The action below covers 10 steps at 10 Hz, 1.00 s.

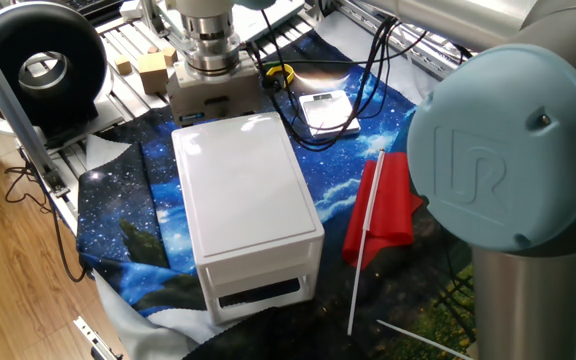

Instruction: Use the gripper to push and close the drawer

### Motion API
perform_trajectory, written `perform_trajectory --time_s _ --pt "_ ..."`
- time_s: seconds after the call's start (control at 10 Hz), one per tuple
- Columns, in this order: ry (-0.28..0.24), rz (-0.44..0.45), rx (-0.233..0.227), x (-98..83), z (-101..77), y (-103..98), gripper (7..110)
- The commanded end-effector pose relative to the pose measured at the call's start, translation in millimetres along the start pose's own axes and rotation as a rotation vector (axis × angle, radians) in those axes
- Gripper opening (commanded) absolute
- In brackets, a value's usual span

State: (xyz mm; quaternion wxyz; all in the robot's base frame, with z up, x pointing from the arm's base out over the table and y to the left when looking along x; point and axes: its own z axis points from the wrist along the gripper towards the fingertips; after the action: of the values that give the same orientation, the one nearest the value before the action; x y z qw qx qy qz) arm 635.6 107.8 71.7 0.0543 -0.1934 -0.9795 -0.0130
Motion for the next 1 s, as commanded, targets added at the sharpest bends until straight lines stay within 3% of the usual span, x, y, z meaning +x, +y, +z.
perform_trajectory --time_s 0.0,0.1,0.2,0.5,0.7,0.8,0.9 --pt "-0.096 -0.014 0.001 -33.3 -6.6 -5 66" --pt "-0.121 -0.031 0.023 -43.4 -6.7 -13 66" --pt "-0.106 -0.033 0.003 -40.2 -3.2 -8 66" --pt "-0.079 -0.036 -0.016 -29.5 14.8 -5 66" --pt "-0.059 -0.021 -0.014 -19.5 15.7 -4 66" --pt "-0.021 -0.009 -0.023 -7.2 16.4 -1 66" --pt "0.001 -0.005 -0.023 -0.2 16.6 -1 44"
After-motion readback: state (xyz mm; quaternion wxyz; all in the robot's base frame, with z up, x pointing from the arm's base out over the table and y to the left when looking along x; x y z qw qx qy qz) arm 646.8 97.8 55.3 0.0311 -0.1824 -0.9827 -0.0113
